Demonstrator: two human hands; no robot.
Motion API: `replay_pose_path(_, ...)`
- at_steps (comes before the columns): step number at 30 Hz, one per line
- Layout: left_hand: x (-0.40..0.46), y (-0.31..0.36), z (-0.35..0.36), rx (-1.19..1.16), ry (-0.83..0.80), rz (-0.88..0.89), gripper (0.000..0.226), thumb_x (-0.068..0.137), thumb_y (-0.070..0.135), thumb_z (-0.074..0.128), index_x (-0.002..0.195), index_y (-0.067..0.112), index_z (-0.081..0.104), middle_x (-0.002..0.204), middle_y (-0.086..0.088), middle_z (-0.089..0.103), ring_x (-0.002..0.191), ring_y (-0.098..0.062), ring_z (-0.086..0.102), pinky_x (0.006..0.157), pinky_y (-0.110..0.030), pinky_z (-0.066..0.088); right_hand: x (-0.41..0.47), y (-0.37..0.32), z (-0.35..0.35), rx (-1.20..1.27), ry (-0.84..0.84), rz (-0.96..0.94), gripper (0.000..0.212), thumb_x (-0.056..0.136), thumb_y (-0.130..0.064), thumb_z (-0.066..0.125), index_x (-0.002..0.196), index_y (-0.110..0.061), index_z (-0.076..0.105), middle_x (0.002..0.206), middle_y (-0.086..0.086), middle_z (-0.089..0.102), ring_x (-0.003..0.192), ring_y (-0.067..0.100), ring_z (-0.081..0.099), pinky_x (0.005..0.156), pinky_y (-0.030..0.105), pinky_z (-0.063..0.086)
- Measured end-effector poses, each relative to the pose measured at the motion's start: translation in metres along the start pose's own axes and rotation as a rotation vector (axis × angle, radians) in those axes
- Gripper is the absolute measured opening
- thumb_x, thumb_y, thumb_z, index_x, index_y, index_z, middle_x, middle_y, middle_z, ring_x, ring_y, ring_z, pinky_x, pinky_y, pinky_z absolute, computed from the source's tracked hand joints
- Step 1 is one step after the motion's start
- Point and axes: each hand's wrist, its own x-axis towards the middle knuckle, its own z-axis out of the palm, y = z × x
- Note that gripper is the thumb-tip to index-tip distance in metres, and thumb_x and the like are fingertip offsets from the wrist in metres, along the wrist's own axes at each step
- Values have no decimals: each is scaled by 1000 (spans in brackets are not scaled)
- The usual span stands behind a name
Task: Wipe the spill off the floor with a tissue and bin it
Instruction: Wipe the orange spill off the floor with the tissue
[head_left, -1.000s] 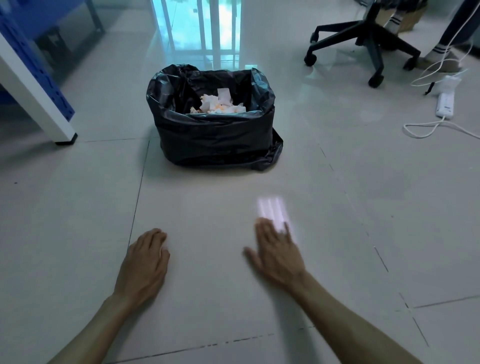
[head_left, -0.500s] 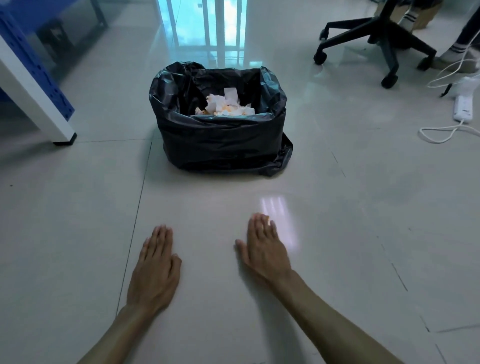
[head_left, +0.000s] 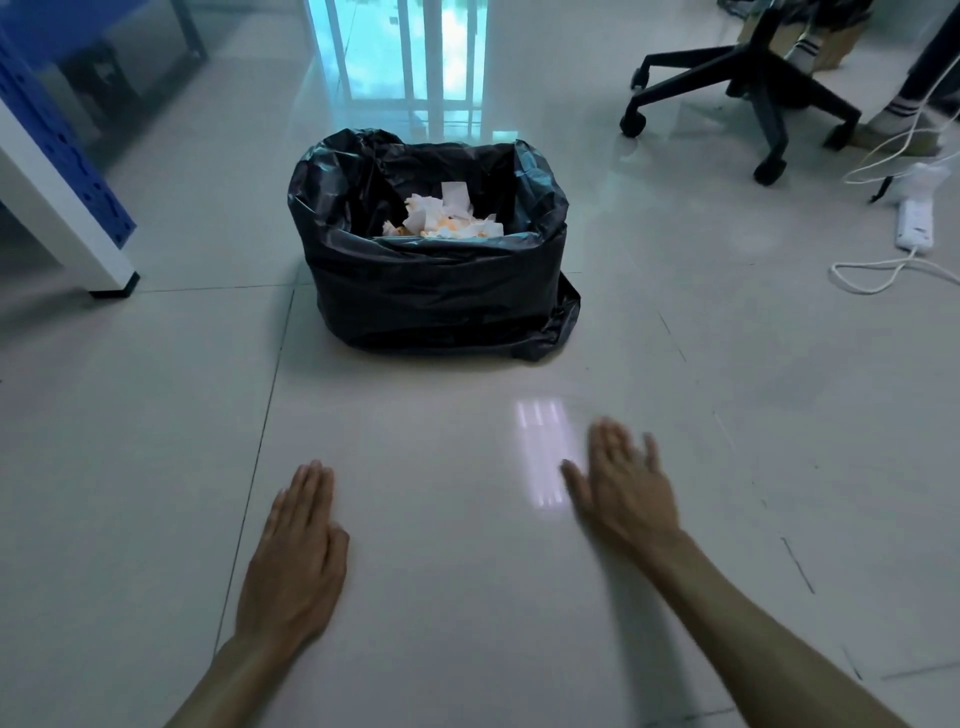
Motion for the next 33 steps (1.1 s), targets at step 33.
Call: replay_pose_path(33, 5, 1, 4, 8, 42, -64, 71, 89, 37, 10, 152, 8, 1, 163, -3, 0, 150, -7, -11, 124, -36, -3, 53, -22, -8, 186, -31, 175, 64, 104, -39, 20, 151, 4, 15, 159, 23, 16, 149, 31, 12, 123, 45, 8)
